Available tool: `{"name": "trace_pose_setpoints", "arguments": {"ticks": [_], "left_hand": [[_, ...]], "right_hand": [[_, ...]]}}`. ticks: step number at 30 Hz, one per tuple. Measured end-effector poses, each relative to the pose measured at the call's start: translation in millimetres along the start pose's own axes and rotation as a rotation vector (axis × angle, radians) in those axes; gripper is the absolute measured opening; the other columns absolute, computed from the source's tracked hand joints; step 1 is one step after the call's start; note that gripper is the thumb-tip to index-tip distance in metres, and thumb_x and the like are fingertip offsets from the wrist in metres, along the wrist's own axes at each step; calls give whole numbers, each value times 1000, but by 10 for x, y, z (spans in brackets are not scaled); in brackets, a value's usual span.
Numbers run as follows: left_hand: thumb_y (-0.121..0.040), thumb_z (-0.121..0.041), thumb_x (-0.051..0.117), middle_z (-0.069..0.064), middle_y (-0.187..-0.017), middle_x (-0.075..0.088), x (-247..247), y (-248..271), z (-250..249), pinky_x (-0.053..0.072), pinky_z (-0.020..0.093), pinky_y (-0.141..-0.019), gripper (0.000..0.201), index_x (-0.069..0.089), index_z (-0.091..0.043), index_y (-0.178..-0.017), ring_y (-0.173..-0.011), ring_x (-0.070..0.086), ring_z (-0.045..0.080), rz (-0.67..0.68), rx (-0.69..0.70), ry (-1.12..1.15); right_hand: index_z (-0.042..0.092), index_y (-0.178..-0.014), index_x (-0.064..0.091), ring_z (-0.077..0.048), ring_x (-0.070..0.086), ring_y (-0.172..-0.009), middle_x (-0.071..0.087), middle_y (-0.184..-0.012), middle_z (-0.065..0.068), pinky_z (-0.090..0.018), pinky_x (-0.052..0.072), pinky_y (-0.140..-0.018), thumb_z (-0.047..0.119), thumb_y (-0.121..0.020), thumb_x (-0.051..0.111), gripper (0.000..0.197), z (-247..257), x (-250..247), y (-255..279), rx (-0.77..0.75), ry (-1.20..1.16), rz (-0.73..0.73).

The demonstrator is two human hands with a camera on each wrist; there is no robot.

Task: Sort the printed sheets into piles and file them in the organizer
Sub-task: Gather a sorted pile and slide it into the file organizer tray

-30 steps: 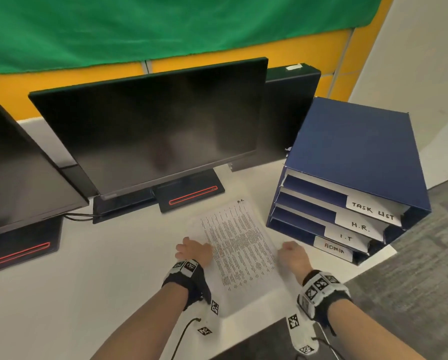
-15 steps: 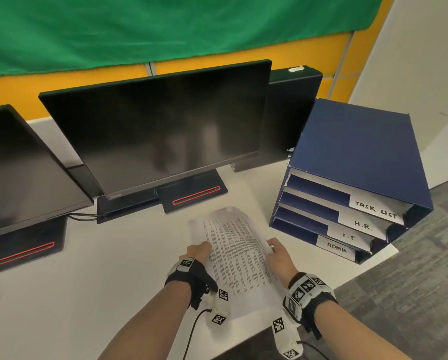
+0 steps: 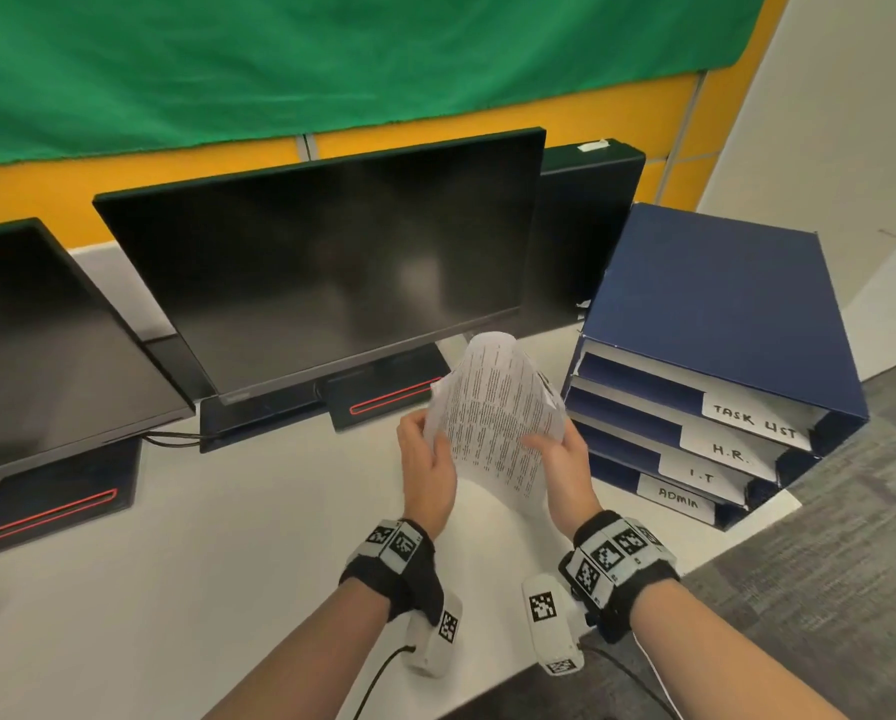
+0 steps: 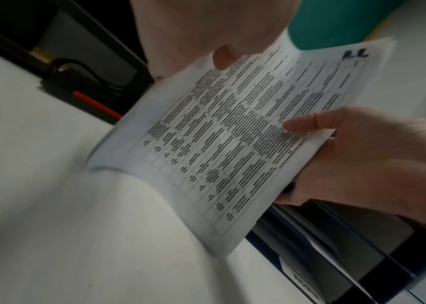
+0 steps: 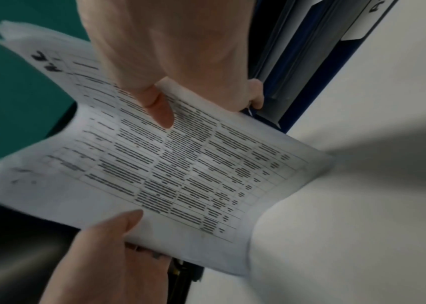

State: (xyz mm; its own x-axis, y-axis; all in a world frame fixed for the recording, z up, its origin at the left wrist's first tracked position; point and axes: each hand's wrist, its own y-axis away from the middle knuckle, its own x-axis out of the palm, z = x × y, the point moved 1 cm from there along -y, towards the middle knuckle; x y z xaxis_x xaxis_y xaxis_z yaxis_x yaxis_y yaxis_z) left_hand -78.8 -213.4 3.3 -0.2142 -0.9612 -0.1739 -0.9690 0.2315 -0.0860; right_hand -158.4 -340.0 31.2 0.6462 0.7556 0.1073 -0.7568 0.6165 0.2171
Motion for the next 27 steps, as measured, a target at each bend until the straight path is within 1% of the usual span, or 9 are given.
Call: {"name": "trace_pose_setpoints", "arguments": {"ticks": [2,4,8,12,13,15,18,24,27], "left_hand": [[-100,-8,34,6,-113,51,-14,14,51,46,17,-80,19,35,-22,-112,-99,54,14,8,-33,-8],[-101,-11,31,1,-108,55,-27,-23,84,47,13,-70,17,35,-24,-113,-90,57,9,24,-41,-48],[-101,-17,30,0,-99,64,30,-12,-18,55,34,-73,16,44,-24,-106,-83,63,14,135,97,-198],[-99,-15,31,-8,-91,62,269,191,-110,52,24,-67,19,44,-22,-112,-75,62,11,328,129,-291],[-99,-15,32,-7,-86,62,339,253,-120,51,26,-62,23,43,-20,-118,-69,61,12,370,116,-302],[-97,-13,32,-2,-85,64,474,373,-106,52,34,-60,29,42,-18,-124,-67,62,18,464,61,-294],[-96,-11,31,4,-98,66,638,508,-117,56,39,-75,29,44,-18,-121,-82,65,24,567,-66,-251],[-93,-13,37,1,-111,58,813,534,-191,49,29,-80,24,42,-19,-116,-94,58,15,690,-348,-94],[-91,-13,47,5,-110,59,717,563,-247,53,29,-65,20,45,-16,-111,-90,60,16,787,-481,14]], "right_hand": [[25,-129,49,-21,51,-116,55,-127,-1,-39,41,-97,0,-90,49,46,-37,-5,-7,16,10,-28],[20,-135,44,-18,50,-115,54,-125,1,-35,42,-95,3,-95,45,44,-73,-21,2,6,33,-54],[22,-133,46,-15,53,-114,55,-123,6,-39,44,-100,7,-97,38,39,-177,-264,60,-18,39,-229],[22,-129,47,-22,56,-111,56,-123,2,-49,45,-100,12,-94,38,38,-347,-758,185,49,74,-435],[21,-129,47,-24,56,-111,56,-123,1,-51,45,-99,13,-94,38,37,-402,-882,235,88,97,-474],[22,-125,49,-27,57,-109,58,-122,-1,-54,44,-98,17,-92,39,34,-540,-1117,322,144,131,-523],[25,-110,57,-29,58,-105,62,-116,-6,-55,44,-97,18,-88,42,27,-664,-1407,401,188,191,-583],[2,-98,59,-33,59,-87,62,-106,-27,-46,49,-82,9,-87,46,18,-339,-1764,371,231,258,-594],[-4,-108,56,-31,53,-86,59,-109,-28,-38,42,-77,5,-90,48,21,-56,-1891,285,227,225,-642]]}}
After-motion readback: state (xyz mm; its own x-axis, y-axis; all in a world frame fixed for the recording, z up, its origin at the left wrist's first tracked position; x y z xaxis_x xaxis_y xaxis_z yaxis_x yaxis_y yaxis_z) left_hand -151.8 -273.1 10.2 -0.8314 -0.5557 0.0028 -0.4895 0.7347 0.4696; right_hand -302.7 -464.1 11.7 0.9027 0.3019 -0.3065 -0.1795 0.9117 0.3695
